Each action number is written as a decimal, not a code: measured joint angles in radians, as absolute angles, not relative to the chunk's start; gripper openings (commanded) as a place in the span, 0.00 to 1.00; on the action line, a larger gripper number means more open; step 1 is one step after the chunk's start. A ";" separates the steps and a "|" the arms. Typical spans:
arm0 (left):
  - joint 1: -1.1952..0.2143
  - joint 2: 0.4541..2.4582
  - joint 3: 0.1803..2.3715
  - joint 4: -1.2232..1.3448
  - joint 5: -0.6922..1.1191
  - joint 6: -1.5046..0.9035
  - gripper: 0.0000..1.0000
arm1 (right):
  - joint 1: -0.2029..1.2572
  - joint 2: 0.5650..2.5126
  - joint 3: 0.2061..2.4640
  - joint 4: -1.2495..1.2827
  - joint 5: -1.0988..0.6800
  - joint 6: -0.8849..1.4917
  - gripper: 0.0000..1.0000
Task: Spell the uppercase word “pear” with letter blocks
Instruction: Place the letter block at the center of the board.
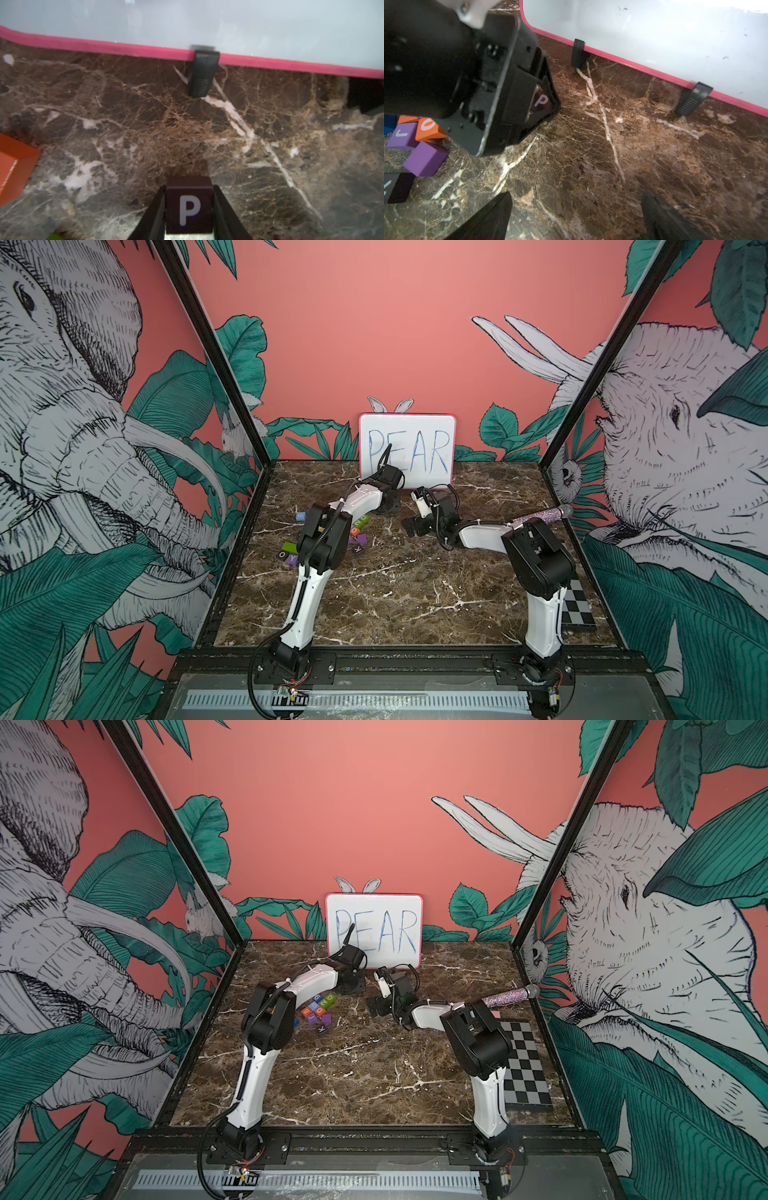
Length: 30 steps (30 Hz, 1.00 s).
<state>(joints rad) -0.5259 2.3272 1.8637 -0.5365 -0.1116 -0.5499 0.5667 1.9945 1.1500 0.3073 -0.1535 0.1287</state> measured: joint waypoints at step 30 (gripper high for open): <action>-0.538 2.333 1.877 -0.554 -0.114 -0.513 0.47 | 0.562 1.995 1.135 0.324 -0.161 0.147 0.99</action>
<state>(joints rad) -0.5381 2.3333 1.8771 -0.5537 -0.1139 -0.5133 0.5617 1.9945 1.1351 0.3244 -0.1612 0.1474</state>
